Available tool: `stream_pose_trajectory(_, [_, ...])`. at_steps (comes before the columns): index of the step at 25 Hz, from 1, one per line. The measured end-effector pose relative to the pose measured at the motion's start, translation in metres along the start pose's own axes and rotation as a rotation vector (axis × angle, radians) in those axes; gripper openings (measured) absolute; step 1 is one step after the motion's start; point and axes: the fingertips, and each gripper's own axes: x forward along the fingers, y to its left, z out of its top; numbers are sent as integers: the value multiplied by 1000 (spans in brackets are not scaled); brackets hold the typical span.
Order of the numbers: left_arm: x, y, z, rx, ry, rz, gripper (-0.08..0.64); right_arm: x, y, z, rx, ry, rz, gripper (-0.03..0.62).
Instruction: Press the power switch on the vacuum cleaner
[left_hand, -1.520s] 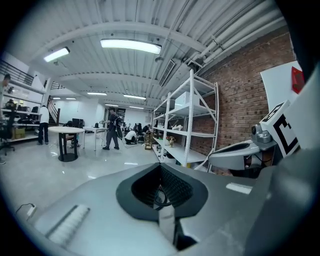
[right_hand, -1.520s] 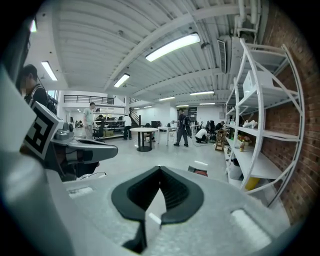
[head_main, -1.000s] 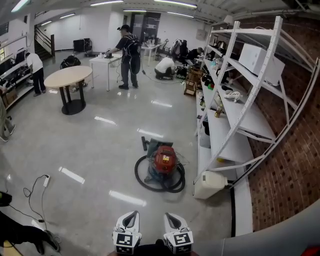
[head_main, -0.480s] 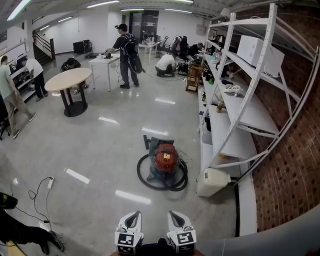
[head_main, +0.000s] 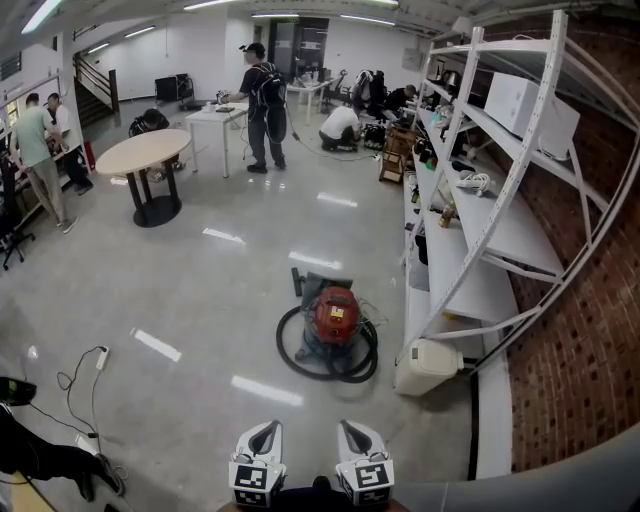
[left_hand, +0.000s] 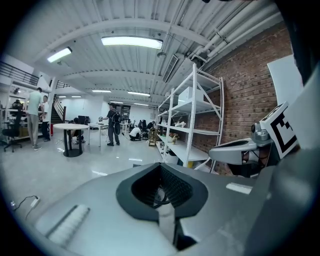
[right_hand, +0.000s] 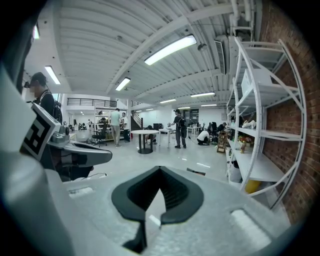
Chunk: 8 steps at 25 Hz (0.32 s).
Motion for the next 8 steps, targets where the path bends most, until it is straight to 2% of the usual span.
stream_pose_trajectory(8, [-2, 9, 5, -8, 10, 12, 15, 6, 8, 2, -13, -1, 19, -9])
